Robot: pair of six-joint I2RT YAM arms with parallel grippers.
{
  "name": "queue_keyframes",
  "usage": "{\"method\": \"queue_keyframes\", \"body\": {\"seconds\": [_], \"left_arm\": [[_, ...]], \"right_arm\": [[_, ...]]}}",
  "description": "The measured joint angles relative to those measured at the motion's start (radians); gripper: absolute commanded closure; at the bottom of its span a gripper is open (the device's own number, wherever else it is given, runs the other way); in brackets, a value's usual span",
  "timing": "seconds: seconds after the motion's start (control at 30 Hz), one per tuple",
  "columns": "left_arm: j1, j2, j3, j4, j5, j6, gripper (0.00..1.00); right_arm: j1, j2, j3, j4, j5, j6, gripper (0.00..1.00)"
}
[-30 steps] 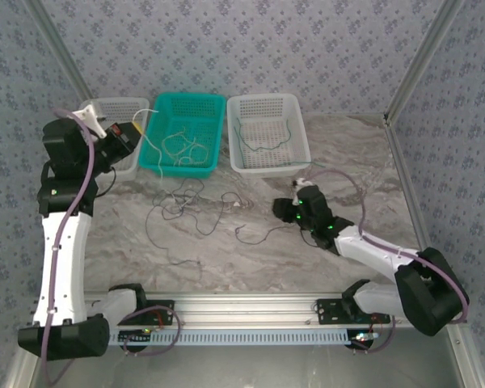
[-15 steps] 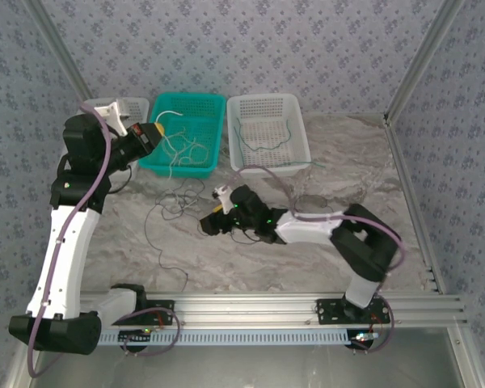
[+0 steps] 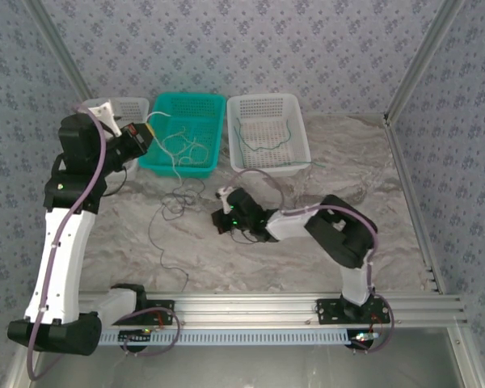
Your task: Untangle the cables
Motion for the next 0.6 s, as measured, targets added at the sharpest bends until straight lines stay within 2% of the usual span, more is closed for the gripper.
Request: {"method": "queue_keyframes", "body": {"seconds": [0.13, 0.27, 0.43, 0.6], "left_arm": [[0.108, -0.027, 0.000, -0.046, -0.063, 0.000, 1.00], [0.164, -0.040, 0.000, -0.064, -0.085, 0.000, 1.00], [0.220, -0.034, 0.001, -0.076, -0.098, 0.000, 1.00], [0.244, -0.011, 0.037, -0.099, -0.108, 0.001, 1.00]], "right_arm": [[-0.077, -0.259, -0.193, -0.050, 0.096, 0.053, 1.00], [-0.203, -0.491, -0.305, -0.136, 0.170, 0.123, 1.00], [-0.413, -0.767, -0.417, -0.296, 0.271, 0.221, 1.00], [-0.640, -0.903, -0.459, -0.426, 0.287, 0.283, 1.00]]}}
